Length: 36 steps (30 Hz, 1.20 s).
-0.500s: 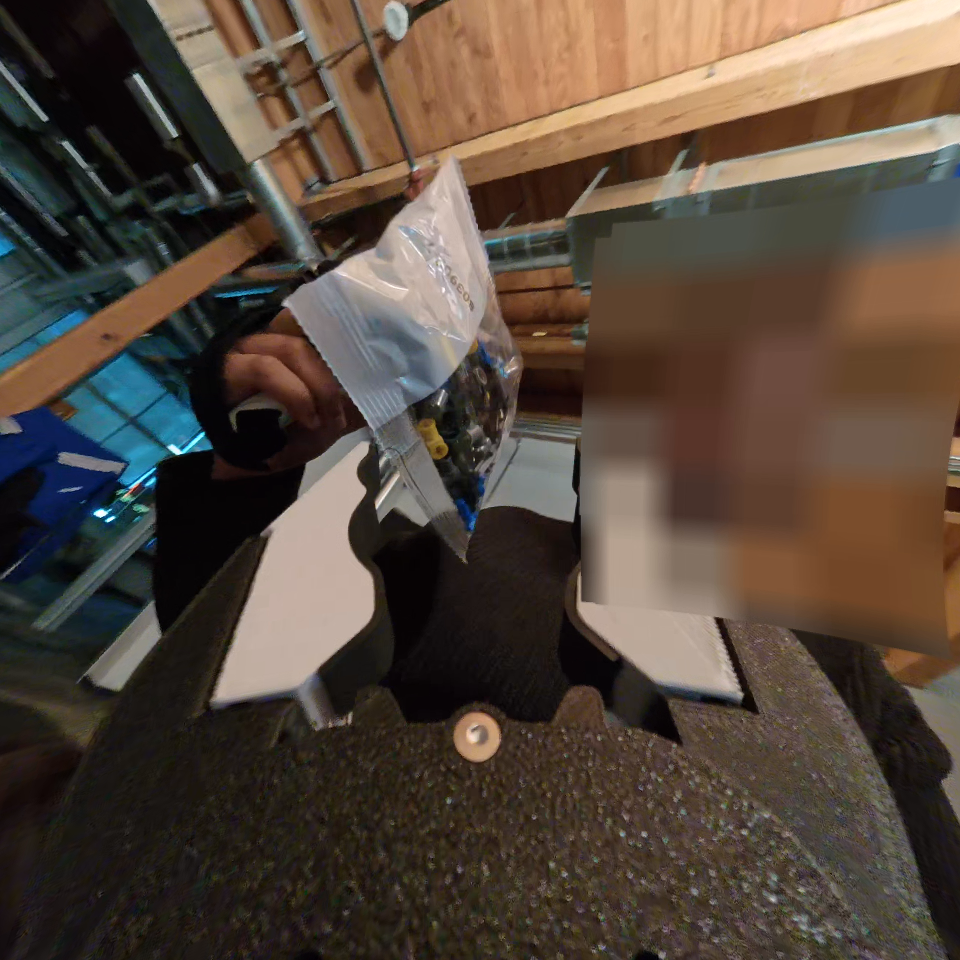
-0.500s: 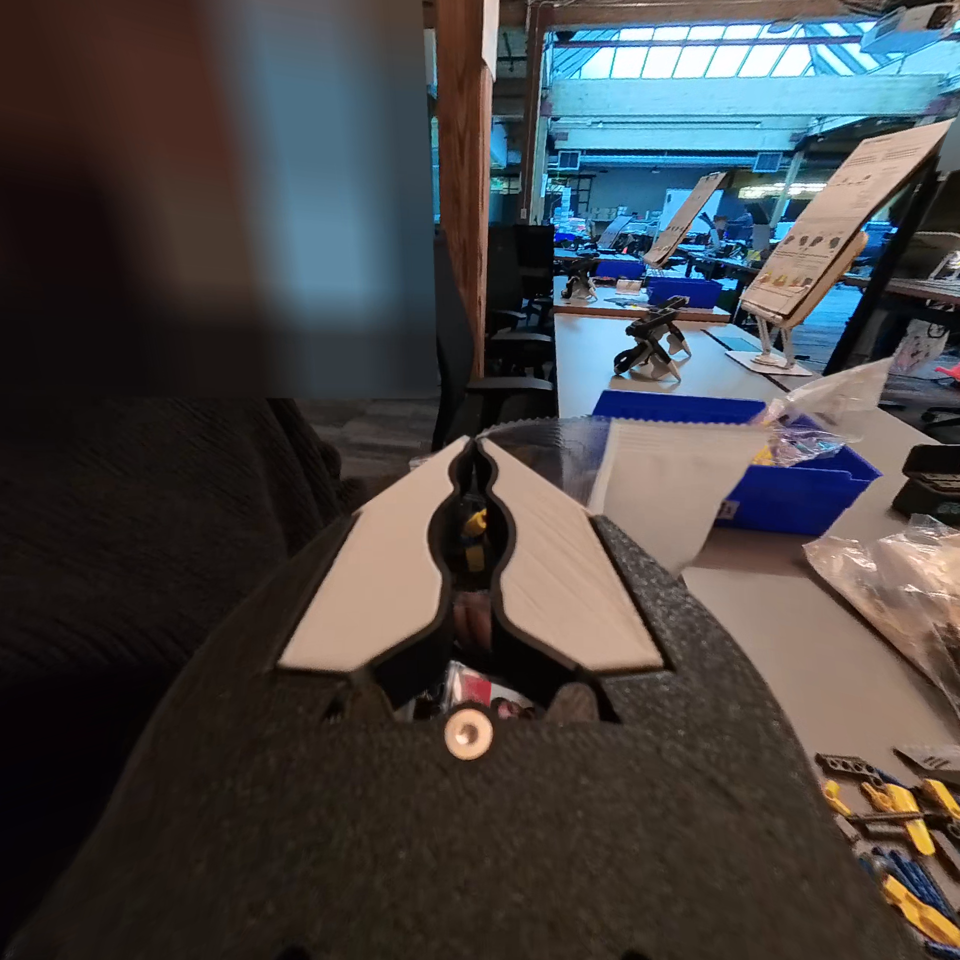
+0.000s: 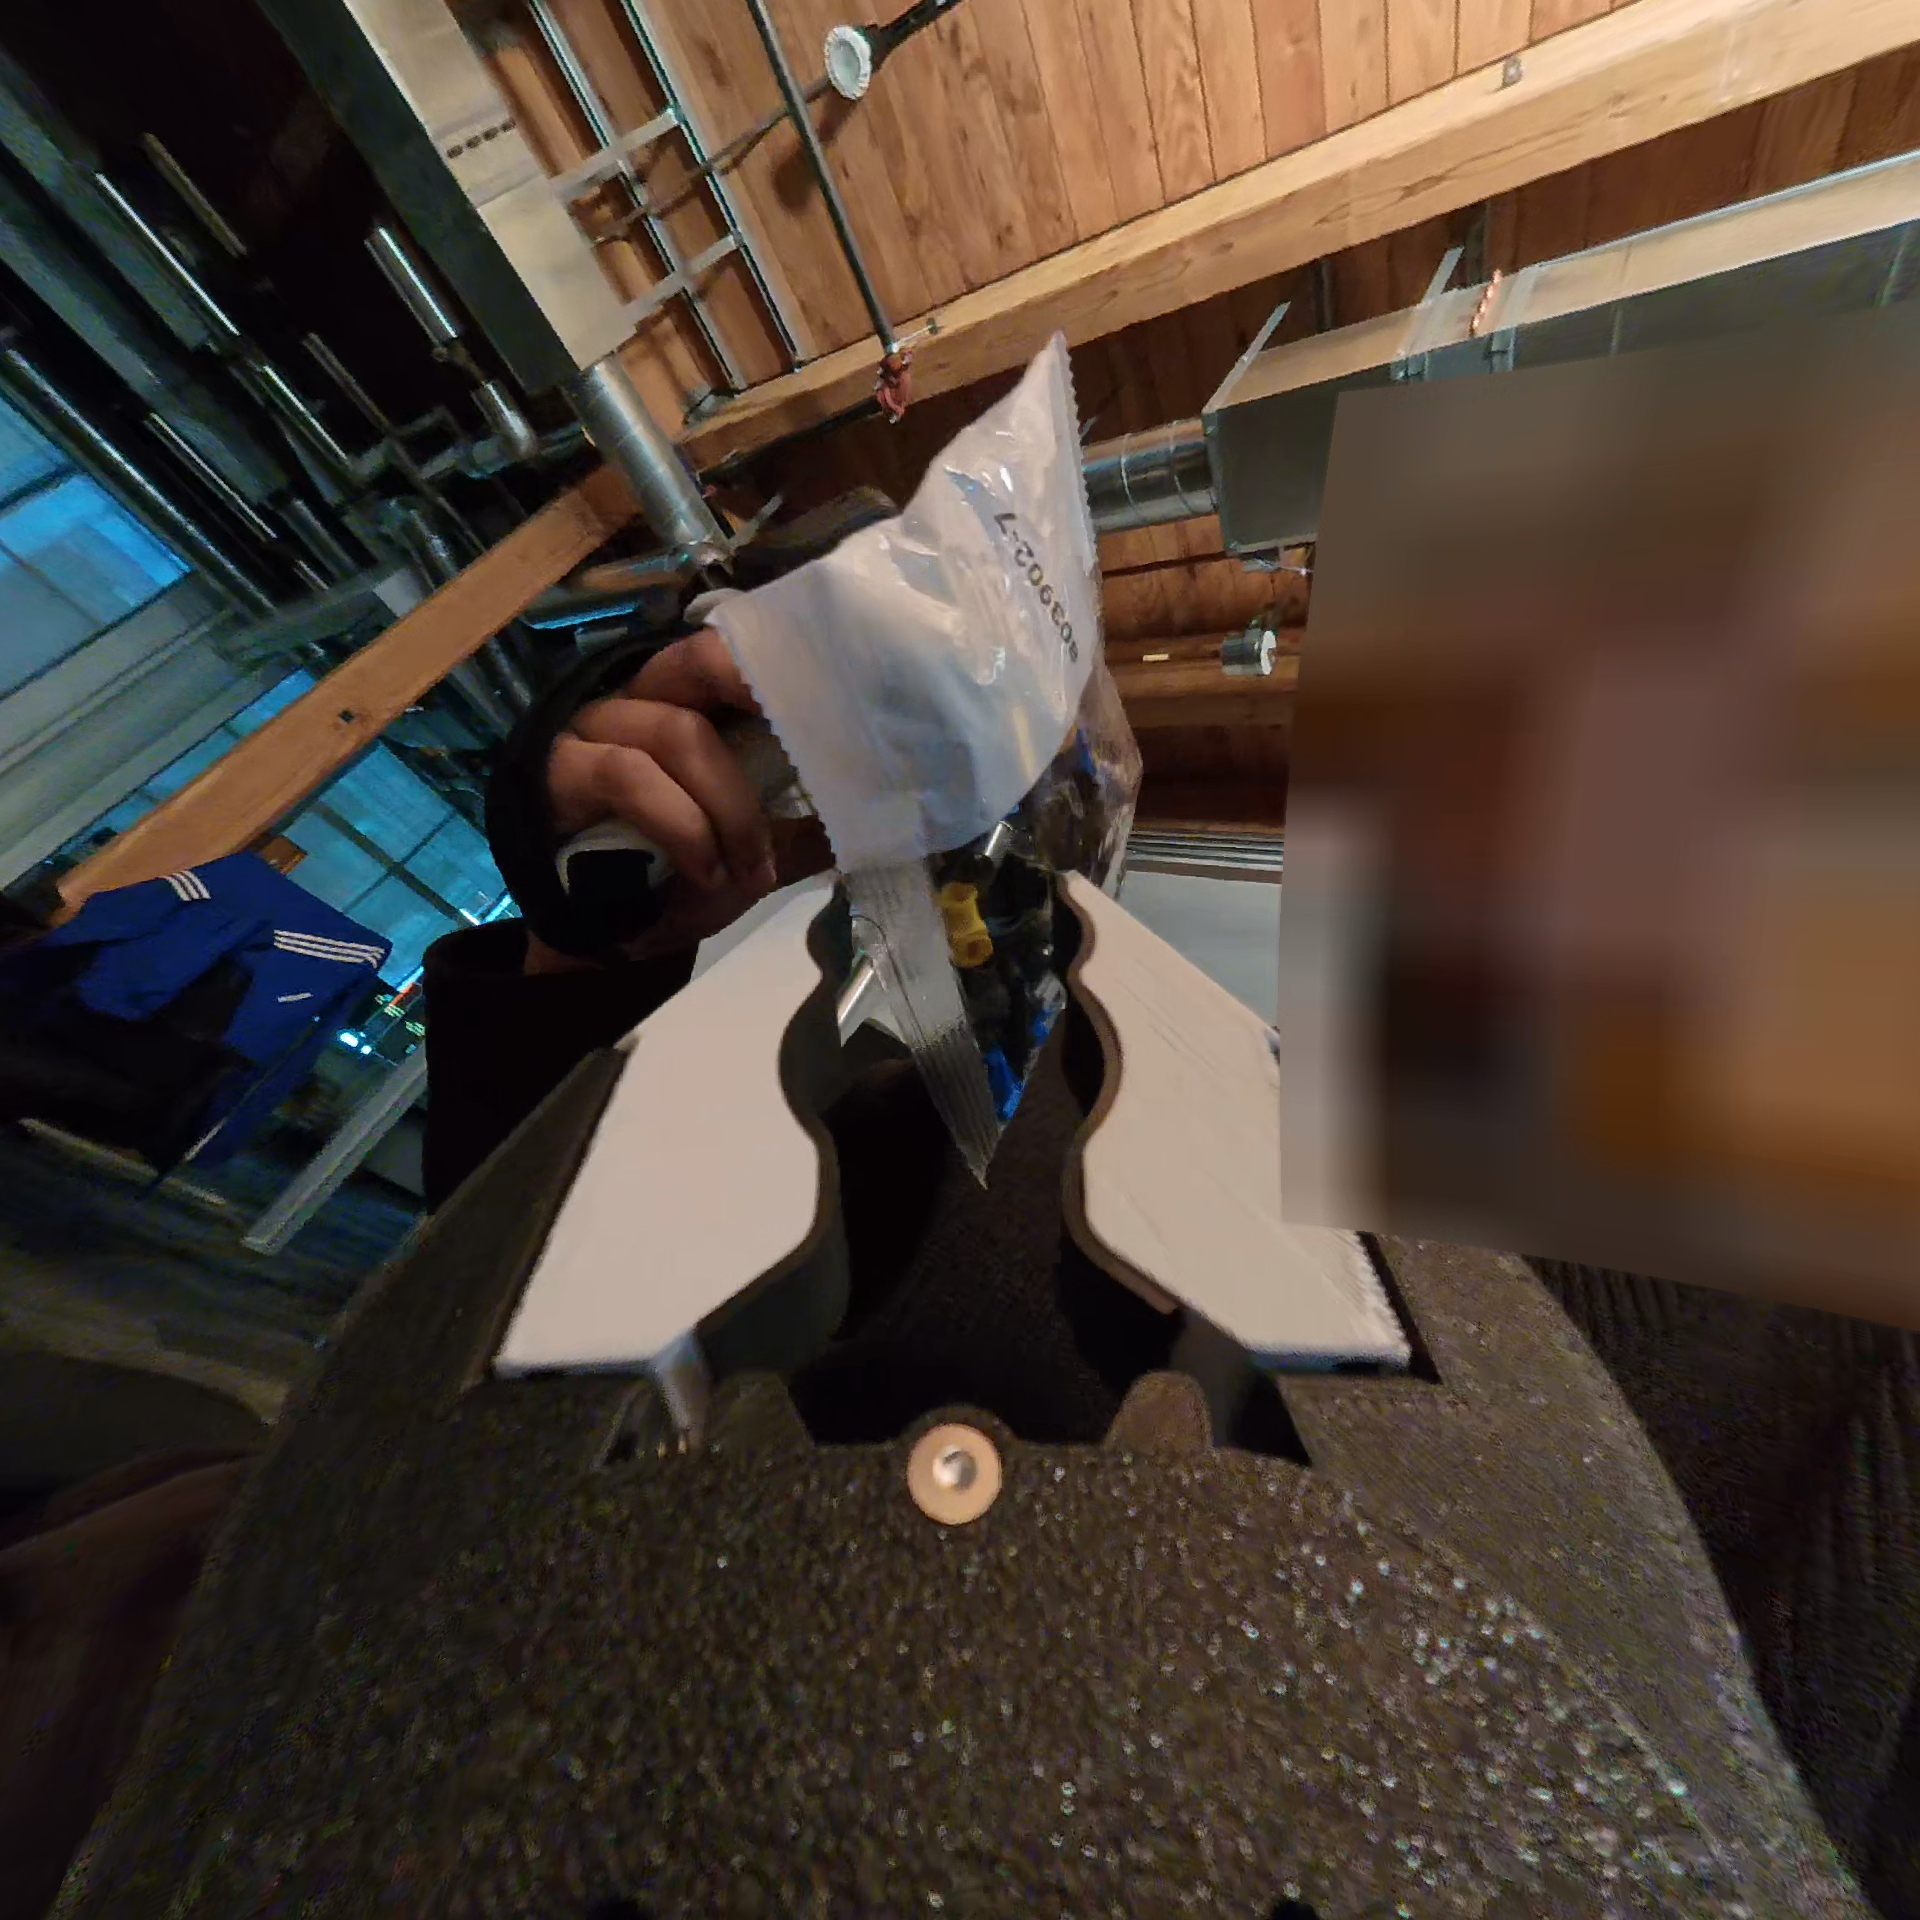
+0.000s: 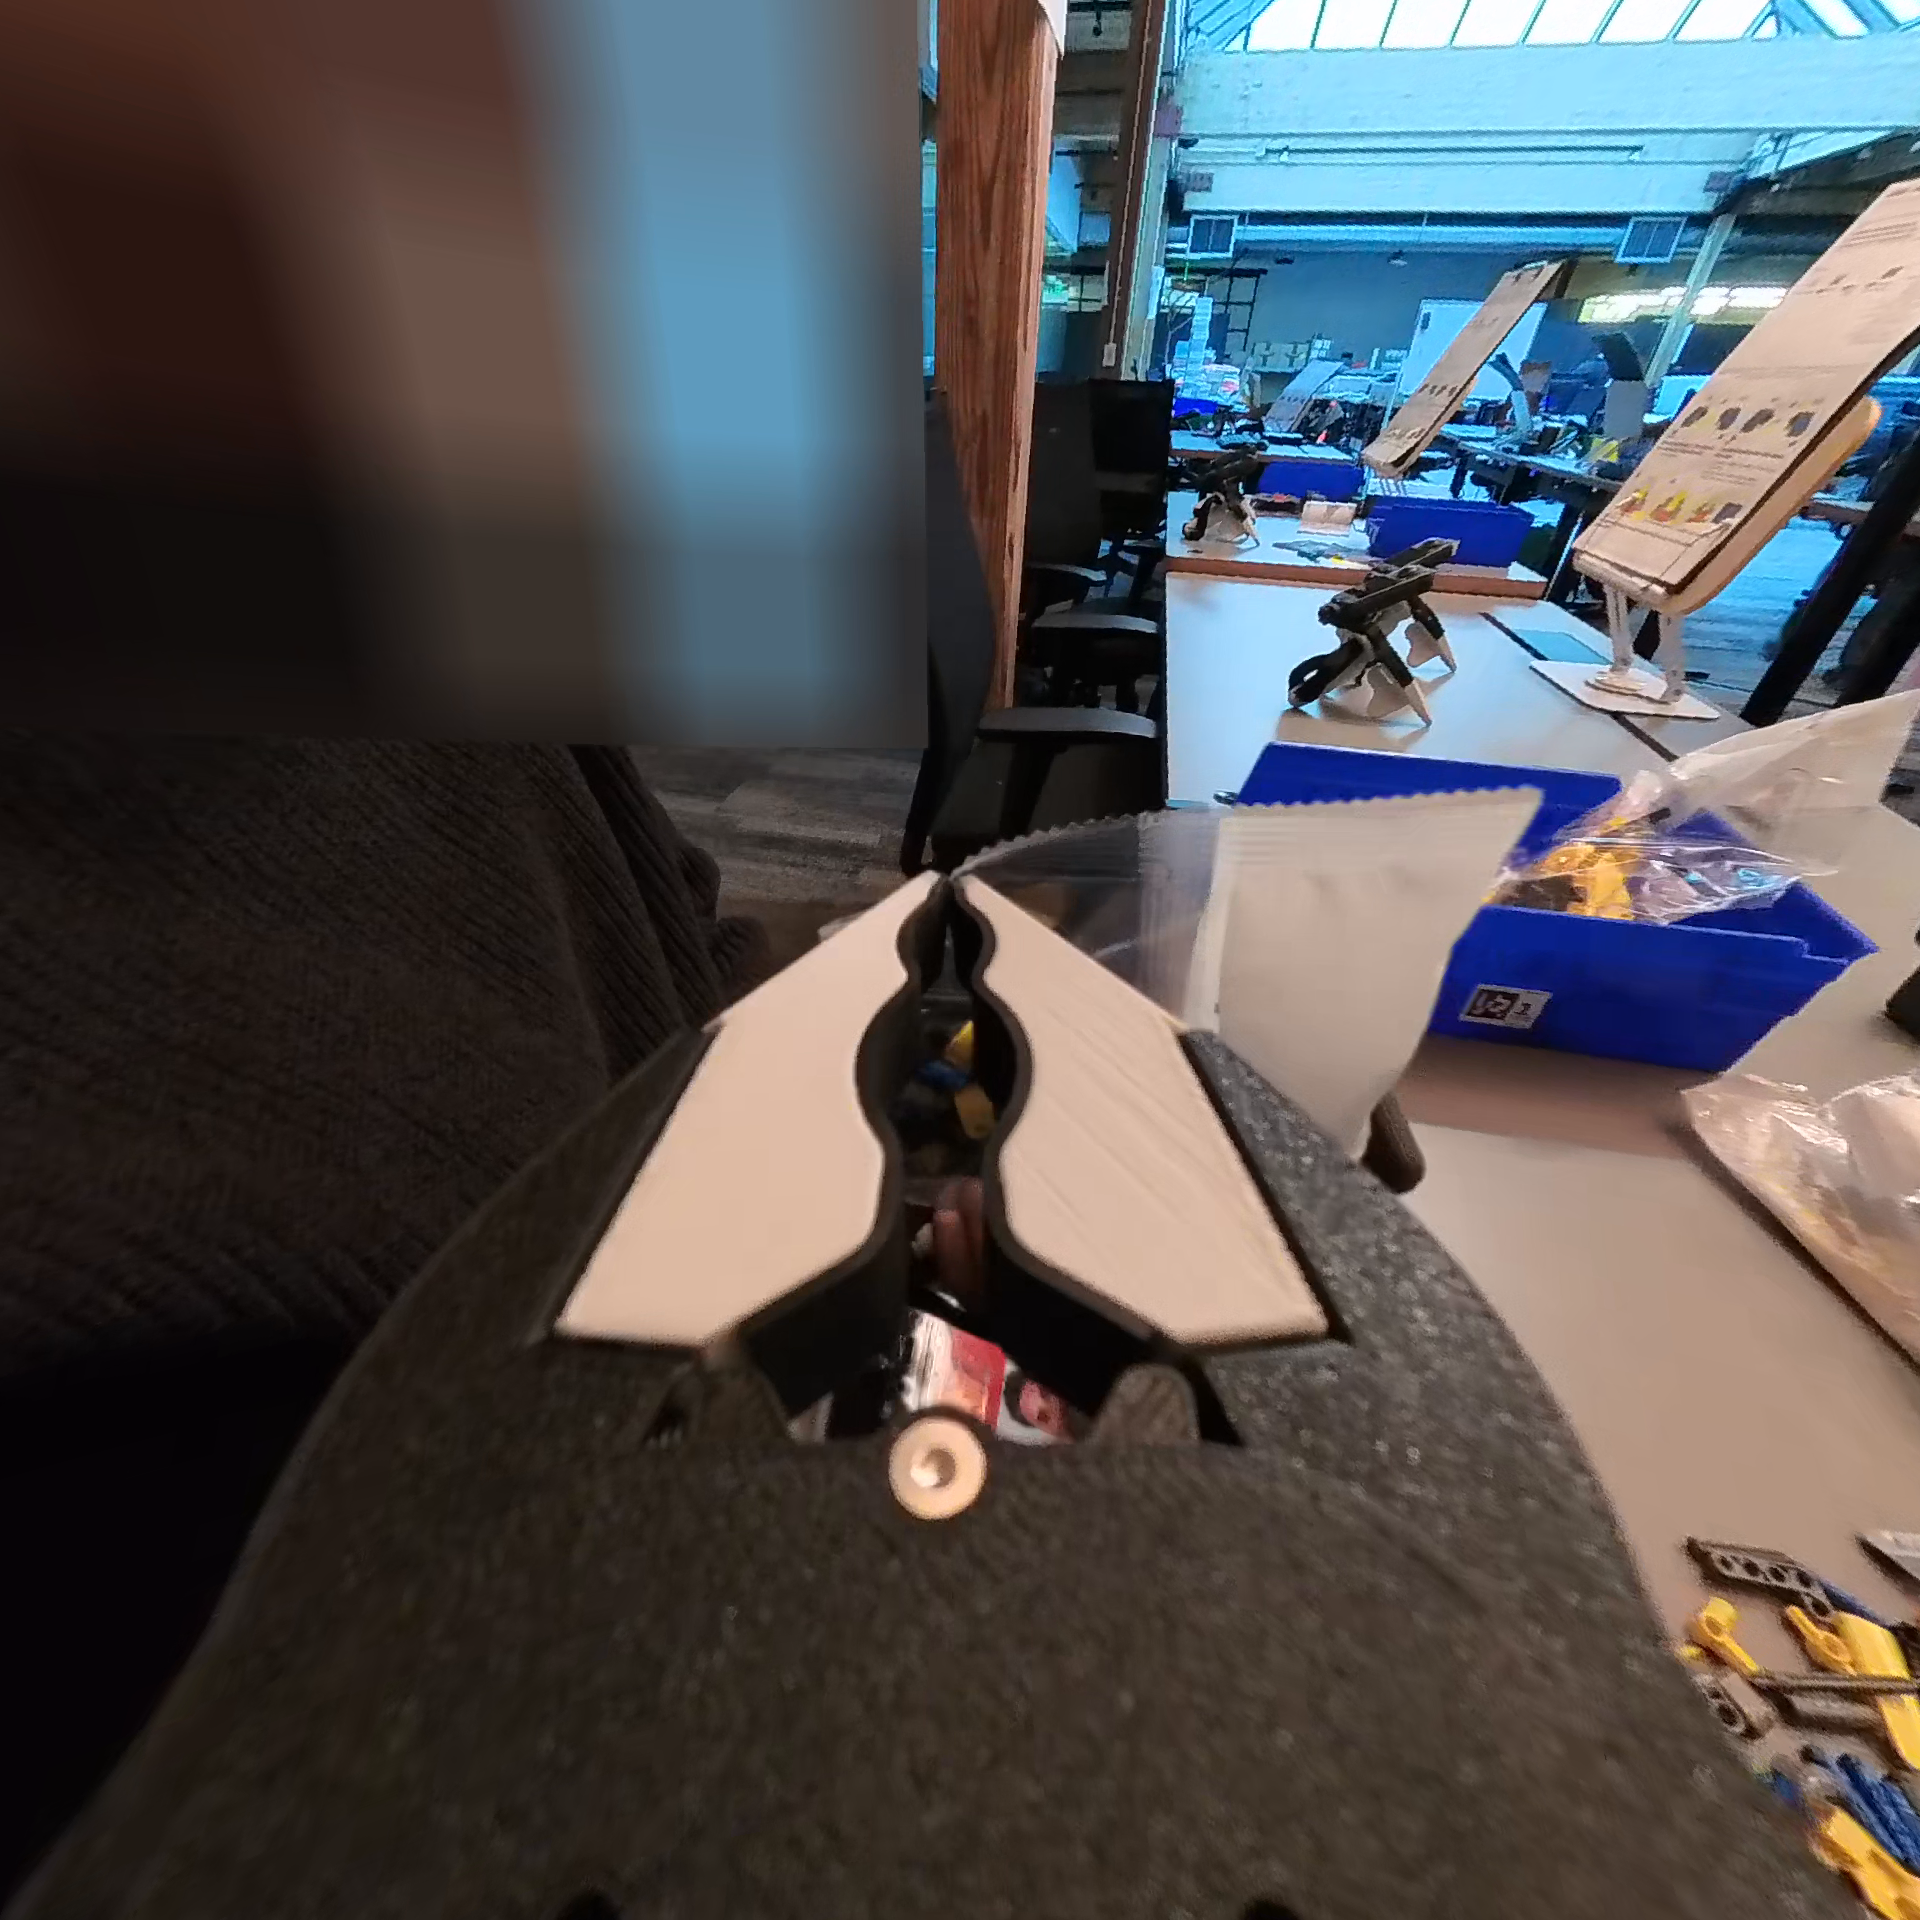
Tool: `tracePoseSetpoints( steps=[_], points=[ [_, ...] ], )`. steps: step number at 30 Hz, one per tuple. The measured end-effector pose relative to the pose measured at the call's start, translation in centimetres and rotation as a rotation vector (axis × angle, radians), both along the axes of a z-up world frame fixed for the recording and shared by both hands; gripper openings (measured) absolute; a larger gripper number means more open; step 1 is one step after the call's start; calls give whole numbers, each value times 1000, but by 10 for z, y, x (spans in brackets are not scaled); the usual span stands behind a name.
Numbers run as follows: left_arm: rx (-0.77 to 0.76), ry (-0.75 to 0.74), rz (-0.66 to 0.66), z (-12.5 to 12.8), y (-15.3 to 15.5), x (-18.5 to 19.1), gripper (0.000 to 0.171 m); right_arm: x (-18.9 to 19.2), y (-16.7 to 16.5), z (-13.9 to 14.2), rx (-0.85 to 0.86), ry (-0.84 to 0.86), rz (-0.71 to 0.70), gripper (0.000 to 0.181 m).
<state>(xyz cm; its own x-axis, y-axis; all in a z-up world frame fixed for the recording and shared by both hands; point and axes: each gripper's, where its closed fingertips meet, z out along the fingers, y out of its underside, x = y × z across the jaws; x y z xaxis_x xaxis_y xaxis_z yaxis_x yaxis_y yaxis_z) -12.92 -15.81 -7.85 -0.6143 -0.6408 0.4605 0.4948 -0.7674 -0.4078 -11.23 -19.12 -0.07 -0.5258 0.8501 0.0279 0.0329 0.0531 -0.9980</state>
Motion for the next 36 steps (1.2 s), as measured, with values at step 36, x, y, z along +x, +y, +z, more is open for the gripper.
tracePoseSetpoints(
  steps=[36],
  points=[
    [203, 521, 511, -8, 17, -56, 9, -54, 89, -61, -437, -125, -225, 21]
  ],
)
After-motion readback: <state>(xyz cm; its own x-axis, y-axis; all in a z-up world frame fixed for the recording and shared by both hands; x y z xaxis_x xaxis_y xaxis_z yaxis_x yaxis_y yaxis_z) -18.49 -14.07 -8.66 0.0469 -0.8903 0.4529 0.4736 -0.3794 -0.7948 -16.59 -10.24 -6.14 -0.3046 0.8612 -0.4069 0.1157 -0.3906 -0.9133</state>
